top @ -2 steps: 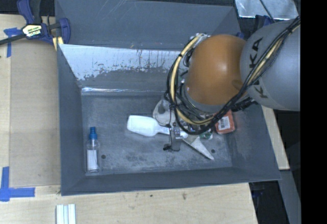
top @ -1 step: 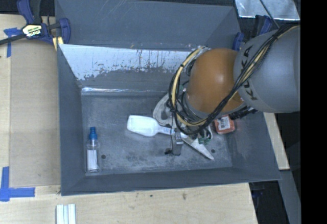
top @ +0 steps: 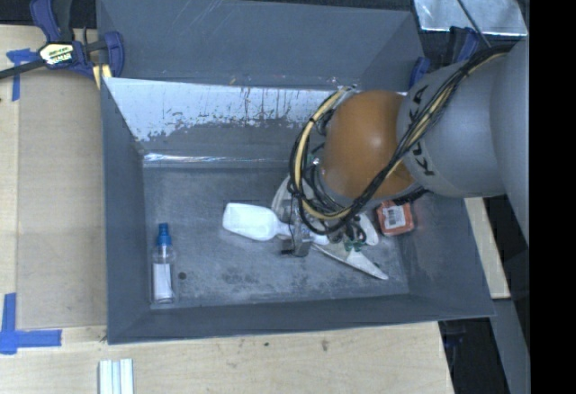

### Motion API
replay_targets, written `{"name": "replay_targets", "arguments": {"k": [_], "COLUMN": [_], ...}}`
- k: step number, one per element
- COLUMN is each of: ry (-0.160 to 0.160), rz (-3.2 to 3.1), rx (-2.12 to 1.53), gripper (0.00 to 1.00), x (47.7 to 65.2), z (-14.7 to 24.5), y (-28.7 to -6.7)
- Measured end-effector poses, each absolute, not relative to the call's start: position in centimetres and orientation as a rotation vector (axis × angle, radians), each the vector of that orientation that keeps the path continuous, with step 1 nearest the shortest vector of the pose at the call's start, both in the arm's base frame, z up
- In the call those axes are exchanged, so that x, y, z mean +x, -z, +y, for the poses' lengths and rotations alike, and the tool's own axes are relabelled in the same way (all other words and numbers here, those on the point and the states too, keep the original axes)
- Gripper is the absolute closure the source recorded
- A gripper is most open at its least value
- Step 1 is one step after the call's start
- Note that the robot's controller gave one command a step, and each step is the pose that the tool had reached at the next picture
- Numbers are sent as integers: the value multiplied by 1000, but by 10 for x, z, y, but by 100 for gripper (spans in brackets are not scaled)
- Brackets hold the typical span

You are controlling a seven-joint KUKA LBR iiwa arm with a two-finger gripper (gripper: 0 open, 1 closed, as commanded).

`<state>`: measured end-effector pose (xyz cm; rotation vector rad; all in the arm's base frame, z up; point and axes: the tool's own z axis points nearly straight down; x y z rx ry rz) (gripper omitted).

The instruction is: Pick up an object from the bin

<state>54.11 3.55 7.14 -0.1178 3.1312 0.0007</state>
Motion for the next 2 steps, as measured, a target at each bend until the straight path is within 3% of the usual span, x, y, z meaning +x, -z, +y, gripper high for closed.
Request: {"name": "replay_targets", "arguments": {"k": [1,2], "ry": [-1,0], "rz": [3131,3134], "rx": [-117,-159], "gripper": [100,100], "x": [541,564], "z": [35,39], "y": [-71,-210]}}
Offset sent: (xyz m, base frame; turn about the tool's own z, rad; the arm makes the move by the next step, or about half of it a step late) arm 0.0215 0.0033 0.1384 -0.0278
